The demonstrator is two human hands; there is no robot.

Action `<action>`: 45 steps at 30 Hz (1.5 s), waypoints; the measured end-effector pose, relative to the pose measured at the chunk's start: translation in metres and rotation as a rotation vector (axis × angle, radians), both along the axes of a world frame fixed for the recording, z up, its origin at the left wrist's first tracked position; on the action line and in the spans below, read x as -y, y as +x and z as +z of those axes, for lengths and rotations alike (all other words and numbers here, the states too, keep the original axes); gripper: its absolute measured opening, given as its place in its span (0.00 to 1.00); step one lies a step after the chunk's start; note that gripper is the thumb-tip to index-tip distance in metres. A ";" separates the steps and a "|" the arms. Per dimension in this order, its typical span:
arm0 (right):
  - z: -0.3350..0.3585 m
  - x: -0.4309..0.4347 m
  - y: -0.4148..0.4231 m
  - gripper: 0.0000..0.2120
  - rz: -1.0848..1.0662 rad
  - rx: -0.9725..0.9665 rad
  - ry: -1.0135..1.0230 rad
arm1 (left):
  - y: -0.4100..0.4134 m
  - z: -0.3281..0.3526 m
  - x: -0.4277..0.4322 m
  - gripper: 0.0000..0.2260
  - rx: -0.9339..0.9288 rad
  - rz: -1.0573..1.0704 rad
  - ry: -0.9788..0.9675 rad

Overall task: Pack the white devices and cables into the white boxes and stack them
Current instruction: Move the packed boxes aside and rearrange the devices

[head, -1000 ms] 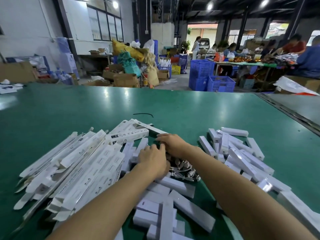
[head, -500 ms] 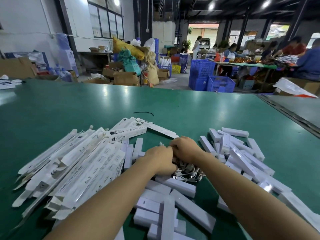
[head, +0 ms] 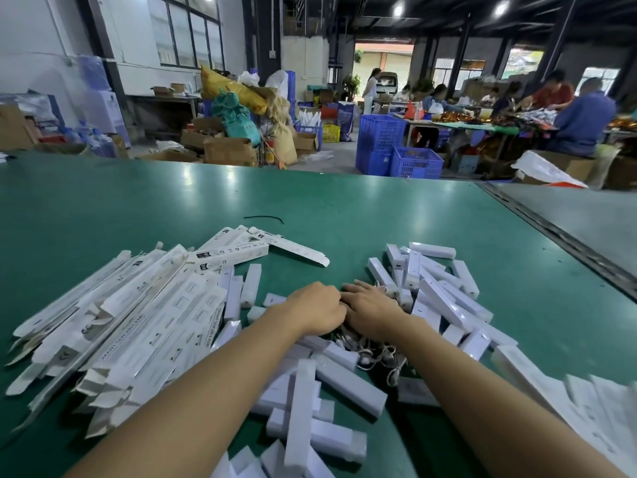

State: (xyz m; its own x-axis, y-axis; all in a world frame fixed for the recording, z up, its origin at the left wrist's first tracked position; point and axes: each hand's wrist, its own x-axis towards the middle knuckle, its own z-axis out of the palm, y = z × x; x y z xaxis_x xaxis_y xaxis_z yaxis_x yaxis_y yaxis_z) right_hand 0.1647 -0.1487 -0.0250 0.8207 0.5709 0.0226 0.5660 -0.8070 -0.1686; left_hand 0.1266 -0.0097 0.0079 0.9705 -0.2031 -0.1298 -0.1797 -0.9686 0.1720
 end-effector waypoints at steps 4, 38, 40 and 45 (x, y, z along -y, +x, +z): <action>0.009 0.010 -0.024 0.13 -0.003 0.034 0.120 | -0.024 0.005 0.003 0.13 0.081 -0.038 -0.014; 0.007 0.087 -0.118 0.16 -0.741 0.352 0.727 | -0.121 -0.021 0.029 0.17 0.293 -0.495 -0.043; 0.004 0.095 -0.116 0.18 -0.799 0.322 0.700 | -0.122 -0.019 0.033 0.14 0.279 -0.460 -0.014; 0.007 0.110 -0.111 0.20 -0.868 0.279 0.754 | -0.128 -0.018 0.044 0.11 0.250 -0.354 -0.045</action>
